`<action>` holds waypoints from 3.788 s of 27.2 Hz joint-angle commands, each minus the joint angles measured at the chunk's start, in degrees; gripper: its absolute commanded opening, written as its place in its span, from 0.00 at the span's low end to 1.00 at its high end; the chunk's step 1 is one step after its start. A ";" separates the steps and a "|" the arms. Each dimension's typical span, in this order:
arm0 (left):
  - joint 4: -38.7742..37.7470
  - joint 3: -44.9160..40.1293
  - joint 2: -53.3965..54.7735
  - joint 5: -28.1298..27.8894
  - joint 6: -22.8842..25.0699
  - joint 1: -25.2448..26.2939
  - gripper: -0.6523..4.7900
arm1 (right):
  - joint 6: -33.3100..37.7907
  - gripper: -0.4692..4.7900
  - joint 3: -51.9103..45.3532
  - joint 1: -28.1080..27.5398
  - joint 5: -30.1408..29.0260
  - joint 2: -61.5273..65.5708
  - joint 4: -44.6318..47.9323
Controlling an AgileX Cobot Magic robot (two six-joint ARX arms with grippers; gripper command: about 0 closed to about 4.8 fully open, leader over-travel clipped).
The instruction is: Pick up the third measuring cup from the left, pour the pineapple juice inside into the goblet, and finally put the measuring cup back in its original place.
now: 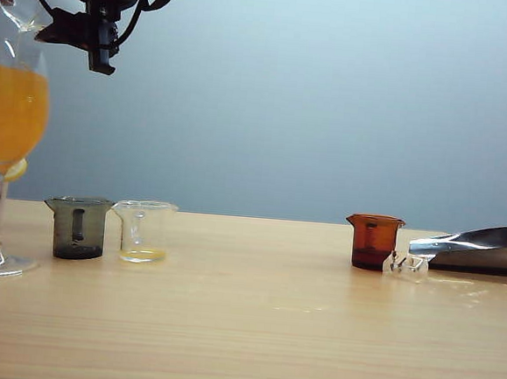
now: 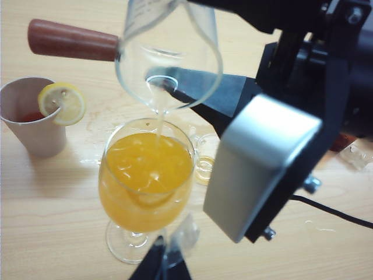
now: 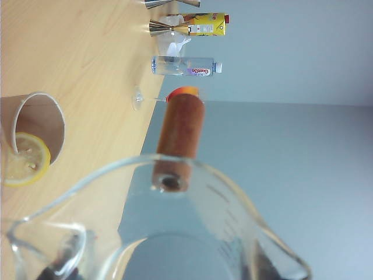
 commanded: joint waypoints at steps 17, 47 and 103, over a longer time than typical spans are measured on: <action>0.35 0.35 -0.07 0.00 0.11 0.00 0.11 | 50.64 0.08 0.33 -3.34 3.50 -1.11 6.56; 2.49 0.35 -0.04 -0.04 0.57 0.00 0.11 | 90.42 0.08 -35.93 -14.45 23.78 -2.19 38.23; 2.69 0.33 0.31 -0.07 0.55 0.00 0.11 | 102.55 0.89 -44.13 -13.73 17.33 -9.46 7.08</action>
